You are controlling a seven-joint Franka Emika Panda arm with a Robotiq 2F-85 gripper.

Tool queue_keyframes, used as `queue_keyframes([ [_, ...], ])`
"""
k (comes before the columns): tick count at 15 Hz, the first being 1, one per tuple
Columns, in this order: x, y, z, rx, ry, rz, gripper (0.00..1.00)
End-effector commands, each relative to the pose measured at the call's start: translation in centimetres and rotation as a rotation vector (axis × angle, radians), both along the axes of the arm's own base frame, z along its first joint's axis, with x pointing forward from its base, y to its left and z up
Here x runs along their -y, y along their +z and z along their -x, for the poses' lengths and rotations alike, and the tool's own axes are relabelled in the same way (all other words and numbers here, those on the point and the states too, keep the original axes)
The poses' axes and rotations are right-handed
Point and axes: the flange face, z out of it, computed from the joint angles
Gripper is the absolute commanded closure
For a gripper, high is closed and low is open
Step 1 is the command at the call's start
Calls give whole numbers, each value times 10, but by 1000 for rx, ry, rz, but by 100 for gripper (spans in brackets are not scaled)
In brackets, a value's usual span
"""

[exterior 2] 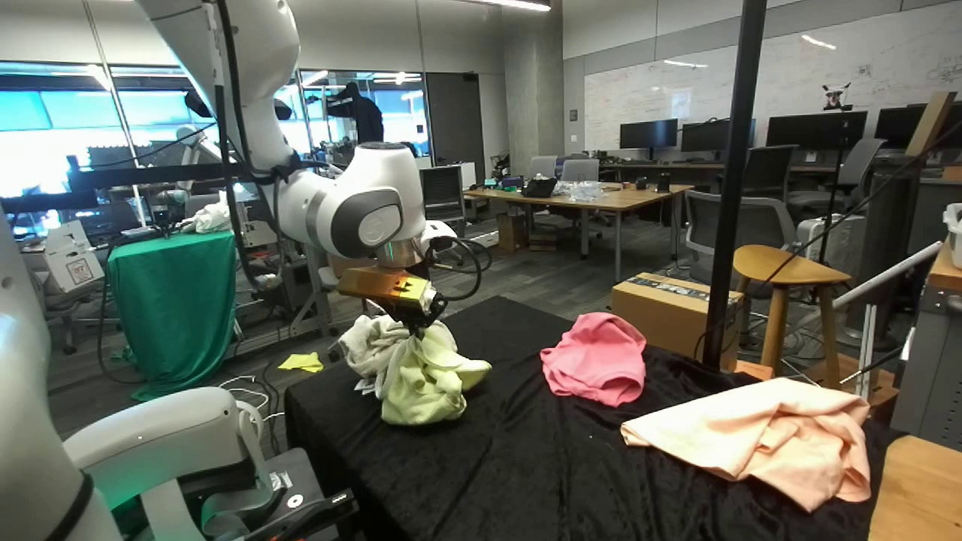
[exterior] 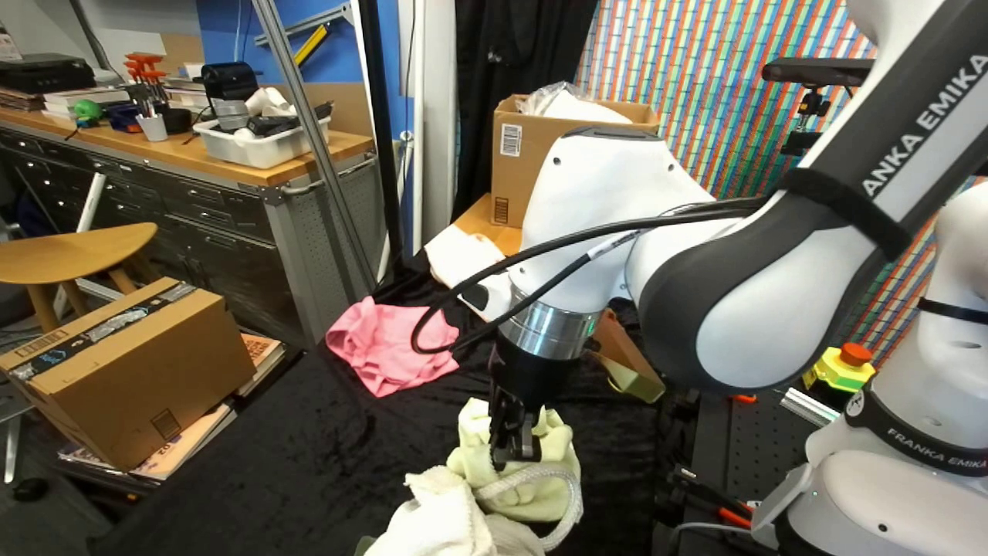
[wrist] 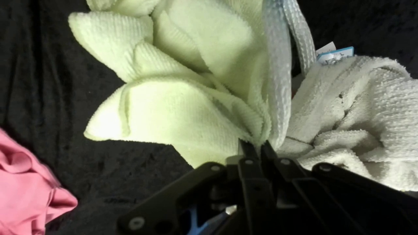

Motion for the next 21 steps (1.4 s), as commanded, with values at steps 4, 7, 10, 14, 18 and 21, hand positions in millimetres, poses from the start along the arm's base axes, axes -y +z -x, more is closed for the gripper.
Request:
queue_keyframes([
  [4, 17, -12, -29, -62, -44, 33, 64],
  [7, 24, -18, -38, -85, -69, 40, 42],
  [10, 29, -18, -42, -96, -88, 44, 19],
  [14, 37, -7, -42, -68, -107, 58, 0],
  [18, 43, 11, -46, -34, -120, 66, 0],
  [21, 46, 28, -56, 6, -150, 37, 0],
])
